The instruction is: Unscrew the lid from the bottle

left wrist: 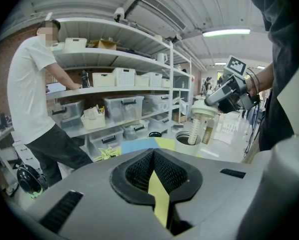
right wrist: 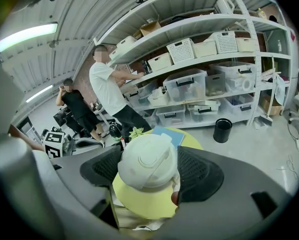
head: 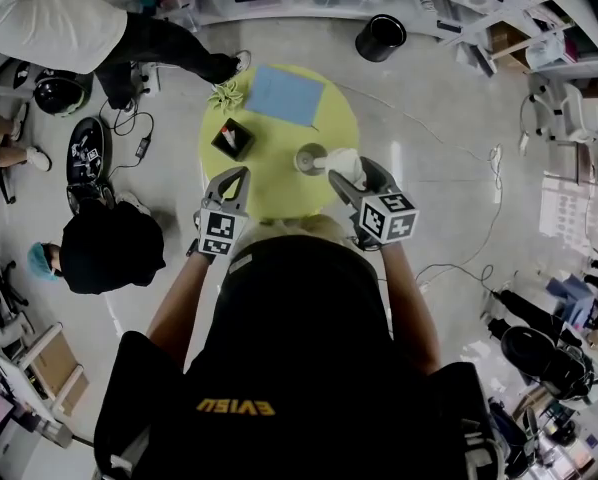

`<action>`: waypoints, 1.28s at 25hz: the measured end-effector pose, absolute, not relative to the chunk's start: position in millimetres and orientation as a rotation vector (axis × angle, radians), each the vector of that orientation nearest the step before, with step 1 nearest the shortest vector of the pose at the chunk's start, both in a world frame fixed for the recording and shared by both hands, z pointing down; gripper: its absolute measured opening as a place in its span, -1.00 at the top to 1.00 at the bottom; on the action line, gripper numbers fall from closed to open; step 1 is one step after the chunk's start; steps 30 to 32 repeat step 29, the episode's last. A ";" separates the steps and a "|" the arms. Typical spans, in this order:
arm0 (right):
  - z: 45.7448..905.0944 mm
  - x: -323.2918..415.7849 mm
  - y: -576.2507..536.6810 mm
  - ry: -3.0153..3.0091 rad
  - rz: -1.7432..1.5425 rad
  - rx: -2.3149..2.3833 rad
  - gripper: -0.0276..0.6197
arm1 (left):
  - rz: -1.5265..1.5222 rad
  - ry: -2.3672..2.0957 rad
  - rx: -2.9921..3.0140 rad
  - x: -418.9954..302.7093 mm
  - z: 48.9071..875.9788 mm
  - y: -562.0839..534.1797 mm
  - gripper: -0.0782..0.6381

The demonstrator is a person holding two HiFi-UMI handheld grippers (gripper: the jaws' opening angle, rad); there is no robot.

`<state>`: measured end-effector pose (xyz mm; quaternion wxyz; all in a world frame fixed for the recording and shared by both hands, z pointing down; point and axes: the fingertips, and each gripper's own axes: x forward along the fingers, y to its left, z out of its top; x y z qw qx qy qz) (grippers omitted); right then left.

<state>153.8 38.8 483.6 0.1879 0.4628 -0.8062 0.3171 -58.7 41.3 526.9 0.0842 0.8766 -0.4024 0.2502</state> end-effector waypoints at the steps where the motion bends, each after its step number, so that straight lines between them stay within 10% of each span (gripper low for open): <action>1: 483.2 154.2 38.9 -2.268 0.890 1.303 -0.18 | 0.747 -1.200 2.616 -58.3 526.6 41.2 0.73; 32: 480.4 152.7 43.1 -2.283 0.882 1.363 -0.18 | 0.697 -1.075 2.721 -10.2 513.7 47.8 0.73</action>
